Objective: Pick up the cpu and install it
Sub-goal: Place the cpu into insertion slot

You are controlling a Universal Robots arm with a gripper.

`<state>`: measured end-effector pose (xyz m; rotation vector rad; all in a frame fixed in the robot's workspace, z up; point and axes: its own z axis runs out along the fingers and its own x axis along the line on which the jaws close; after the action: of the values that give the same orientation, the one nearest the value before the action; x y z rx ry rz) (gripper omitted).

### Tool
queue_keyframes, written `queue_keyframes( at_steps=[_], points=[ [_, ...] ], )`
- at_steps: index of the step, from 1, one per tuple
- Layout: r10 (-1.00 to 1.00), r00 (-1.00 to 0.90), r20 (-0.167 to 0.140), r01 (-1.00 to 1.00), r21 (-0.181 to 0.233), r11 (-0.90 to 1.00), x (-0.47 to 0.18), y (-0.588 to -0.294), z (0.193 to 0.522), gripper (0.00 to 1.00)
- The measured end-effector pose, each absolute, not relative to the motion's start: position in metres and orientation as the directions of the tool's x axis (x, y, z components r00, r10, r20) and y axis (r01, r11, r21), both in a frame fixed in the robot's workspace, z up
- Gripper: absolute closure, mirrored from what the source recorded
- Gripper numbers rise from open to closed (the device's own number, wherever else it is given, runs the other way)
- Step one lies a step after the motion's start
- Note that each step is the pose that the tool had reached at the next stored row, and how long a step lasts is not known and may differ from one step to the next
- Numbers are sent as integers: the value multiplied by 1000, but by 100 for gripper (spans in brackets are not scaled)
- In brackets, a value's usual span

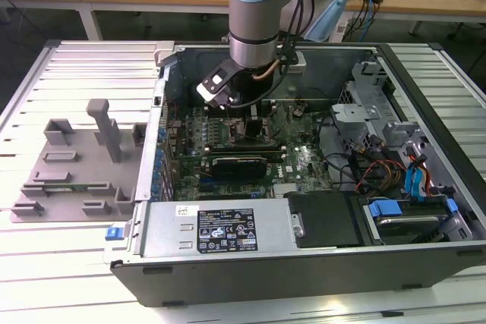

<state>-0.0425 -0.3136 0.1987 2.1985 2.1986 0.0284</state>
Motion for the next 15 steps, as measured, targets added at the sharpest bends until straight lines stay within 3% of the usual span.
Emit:
queue_keyframes(
  at_steps=[15],
  points=[
    [1000, 7, -10, 999, 36, -6, -43, -314, 197, 46]
  ],
)
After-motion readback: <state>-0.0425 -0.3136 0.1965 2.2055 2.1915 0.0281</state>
